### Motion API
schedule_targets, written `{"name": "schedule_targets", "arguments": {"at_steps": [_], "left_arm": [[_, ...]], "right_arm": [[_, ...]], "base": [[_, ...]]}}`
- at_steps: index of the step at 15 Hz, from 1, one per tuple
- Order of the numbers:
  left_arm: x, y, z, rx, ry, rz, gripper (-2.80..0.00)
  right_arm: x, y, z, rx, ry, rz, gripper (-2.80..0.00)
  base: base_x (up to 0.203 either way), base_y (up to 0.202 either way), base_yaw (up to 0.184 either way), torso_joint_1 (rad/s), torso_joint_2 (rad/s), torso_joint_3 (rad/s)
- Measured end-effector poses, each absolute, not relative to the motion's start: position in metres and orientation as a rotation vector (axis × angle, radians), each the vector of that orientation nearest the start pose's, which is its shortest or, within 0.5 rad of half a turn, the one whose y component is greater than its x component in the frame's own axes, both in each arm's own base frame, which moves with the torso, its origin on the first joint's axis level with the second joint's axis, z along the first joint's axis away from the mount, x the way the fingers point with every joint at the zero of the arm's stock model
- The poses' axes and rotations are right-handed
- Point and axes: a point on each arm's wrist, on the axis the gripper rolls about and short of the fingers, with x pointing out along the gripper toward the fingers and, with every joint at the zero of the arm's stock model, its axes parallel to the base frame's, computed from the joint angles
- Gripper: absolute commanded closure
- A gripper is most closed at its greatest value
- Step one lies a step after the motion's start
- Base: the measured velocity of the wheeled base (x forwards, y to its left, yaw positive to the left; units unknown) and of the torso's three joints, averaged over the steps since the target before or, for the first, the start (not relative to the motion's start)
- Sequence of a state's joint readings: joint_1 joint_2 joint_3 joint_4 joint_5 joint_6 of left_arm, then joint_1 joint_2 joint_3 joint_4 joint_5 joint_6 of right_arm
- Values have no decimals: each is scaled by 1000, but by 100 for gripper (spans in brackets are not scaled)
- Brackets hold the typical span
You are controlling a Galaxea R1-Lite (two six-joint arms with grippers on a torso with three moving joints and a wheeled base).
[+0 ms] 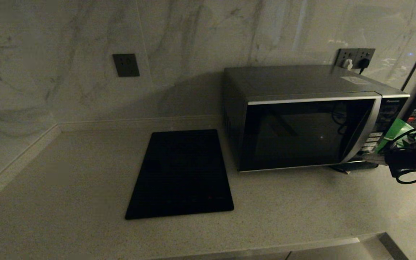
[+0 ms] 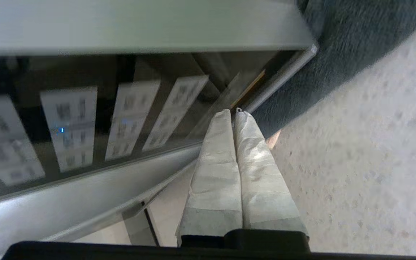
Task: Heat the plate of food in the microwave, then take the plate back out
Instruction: Open the microwave oven
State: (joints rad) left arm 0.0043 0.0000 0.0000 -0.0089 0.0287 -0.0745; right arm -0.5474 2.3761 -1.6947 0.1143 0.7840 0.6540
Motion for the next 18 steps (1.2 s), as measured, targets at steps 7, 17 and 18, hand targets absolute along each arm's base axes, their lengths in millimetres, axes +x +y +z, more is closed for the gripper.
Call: {"name": "schedule_targets", "arguments": {"at_steps": [7,17,18], "left_arm": [[-23,1,76,-75,-10,32,0],[-23,1,76,-75,-10,32,0],[-23,1,76,-74,-10,32,0]], "right_arm": [[417,-233,86,1121,681,17,0],[413,-231,86,1134,688,6,0],[406,-231,90,1134,688,2,0]], "base": [[0,0,0,0,0,0],[0,0,0,0,0,0],[0,0,0,0,0,0]]}}
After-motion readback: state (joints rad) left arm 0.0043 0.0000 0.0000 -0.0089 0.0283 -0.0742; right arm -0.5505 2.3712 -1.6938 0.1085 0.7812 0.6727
